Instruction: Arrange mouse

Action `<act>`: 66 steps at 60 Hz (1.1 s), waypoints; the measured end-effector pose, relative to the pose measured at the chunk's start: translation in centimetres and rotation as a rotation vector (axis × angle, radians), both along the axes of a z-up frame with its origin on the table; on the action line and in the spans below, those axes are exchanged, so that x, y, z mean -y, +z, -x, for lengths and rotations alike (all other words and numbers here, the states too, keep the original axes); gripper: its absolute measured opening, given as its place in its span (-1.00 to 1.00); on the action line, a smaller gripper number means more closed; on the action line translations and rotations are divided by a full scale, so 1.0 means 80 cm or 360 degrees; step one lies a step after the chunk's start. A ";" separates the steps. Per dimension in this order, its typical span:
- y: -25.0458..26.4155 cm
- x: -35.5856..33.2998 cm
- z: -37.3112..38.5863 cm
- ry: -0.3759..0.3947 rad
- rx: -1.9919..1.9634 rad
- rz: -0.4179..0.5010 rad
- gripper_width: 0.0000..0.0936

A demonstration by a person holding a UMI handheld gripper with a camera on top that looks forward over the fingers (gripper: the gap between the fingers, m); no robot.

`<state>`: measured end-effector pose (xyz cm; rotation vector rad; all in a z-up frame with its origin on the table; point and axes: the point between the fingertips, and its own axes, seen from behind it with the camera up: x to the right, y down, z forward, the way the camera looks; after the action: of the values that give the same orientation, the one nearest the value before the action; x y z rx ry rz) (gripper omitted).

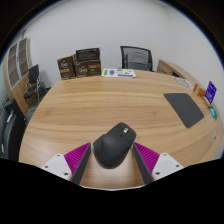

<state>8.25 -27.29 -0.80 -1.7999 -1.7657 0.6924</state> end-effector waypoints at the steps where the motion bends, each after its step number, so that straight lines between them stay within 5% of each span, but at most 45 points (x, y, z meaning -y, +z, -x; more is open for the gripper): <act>1: -0.001 0.000 0.003 0.0001 -0.0004 -0.0006 0.86; 21: -0.007 0.017 0.053 0.0065 -0.0008 0.0010 0.82; 30: -0.009 0.018 0.062 0.0080 -0.0011 0.0006 0.48; 51: -0.005 0.030 0.071 0.0106 0.0001 0.0111 0.06; 53: -0.001 0.028 0.077 0.0108 -0.0021 0.0093 -0.14; 66: -0.001 0.023 0.075 0.0091 -0.0005 0.0079 -0.19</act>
<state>2.24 -29.10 -0.89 -1.7856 -1.8192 0.7680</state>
